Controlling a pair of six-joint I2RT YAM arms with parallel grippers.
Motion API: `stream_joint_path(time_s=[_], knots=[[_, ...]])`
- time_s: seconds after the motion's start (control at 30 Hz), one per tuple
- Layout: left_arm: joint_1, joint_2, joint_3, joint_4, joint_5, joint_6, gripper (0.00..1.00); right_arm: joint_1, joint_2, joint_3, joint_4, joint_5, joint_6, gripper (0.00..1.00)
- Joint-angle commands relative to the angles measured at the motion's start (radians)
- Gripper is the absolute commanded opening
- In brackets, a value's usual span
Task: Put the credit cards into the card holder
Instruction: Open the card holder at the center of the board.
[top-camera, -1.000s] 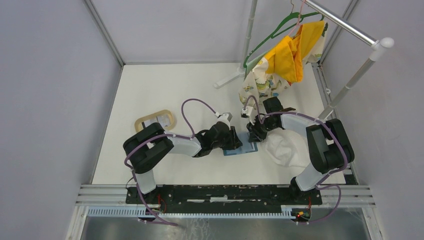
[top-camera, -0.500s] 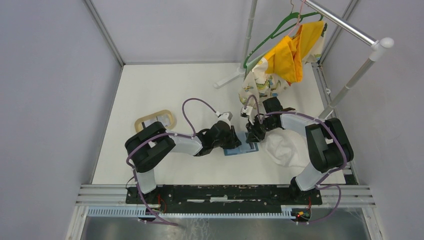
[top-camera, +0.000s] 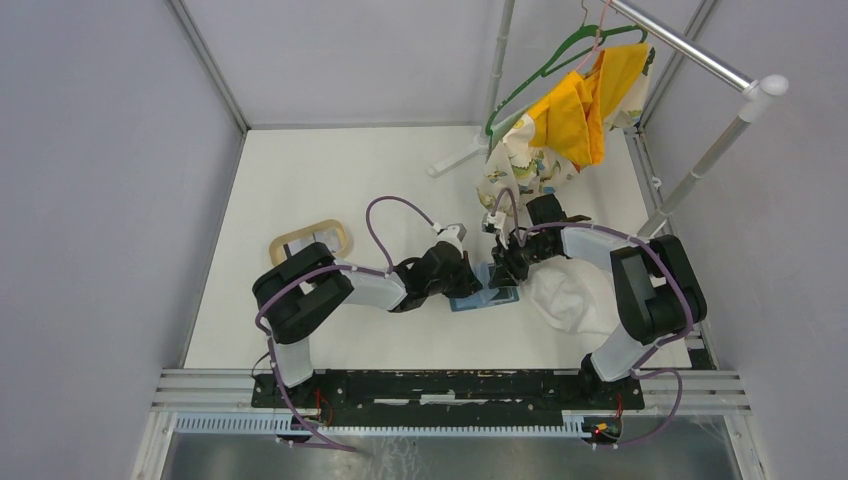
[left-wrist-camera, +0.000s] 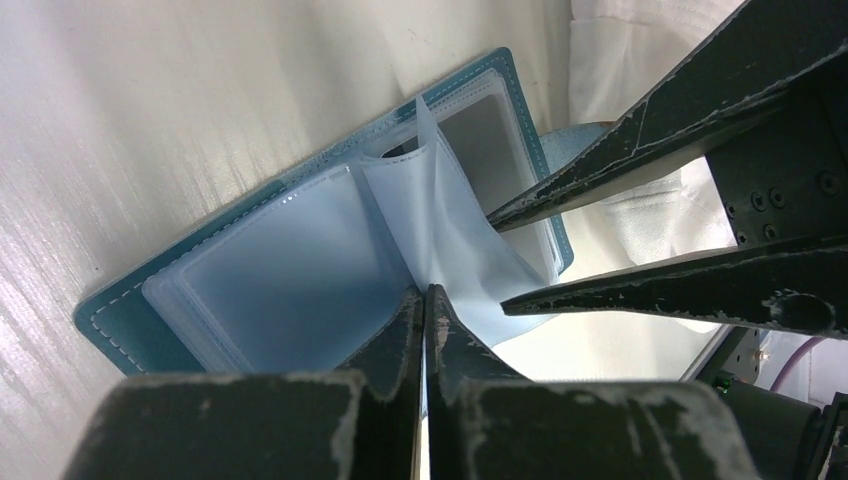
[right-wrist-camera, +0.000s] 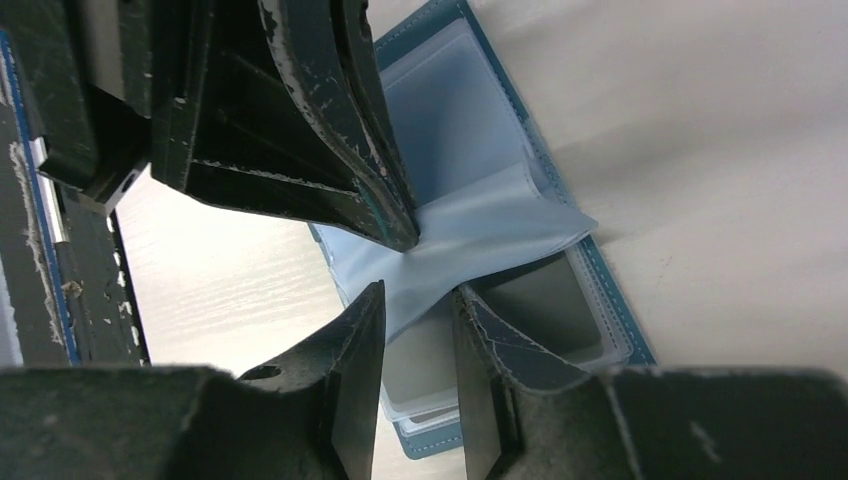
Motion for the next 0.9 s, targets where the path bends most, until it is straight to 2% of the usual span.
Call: stream_joint_path(time_s=[0.0,0.07,0.27,0.4,0.63,0.87], knots=[[-0.005,0.013,-0.025,-0.018,-0.017,-0.002,0.02,-0.007,-0.009,0.001,0.011,-0.123,0.012,0.37],[-0.004,0.003,-0.033,0.002,-0.003,-0.009,0.05,-0.007,-0.002,-0.003,0.014,-0.146,0.02,0.38],[-0.001,-0.048,-0.07,0.061,0.021,-0.043,0.32,-0.008,0.028,-0.012,0.021,-0.196,0.033,0.38],[0.002,-0.113,-0.105,0.074,0.016,-0.058,0.44,-0.007,0.041,-0.022,0.032,-0.236,0.041,0.38],[0.001,-0.215,-0.141,-0.006,-0.056,-0.047,0.46,0.005,0.041,-0.05,0.098,-0.287,0.091,0.39],[0.0,-0.238,-0.152,-0.041,-0.085,-0.038,0.46,0.056,0.02,-0.122,0.302,-0.343,0.254,0.39]])
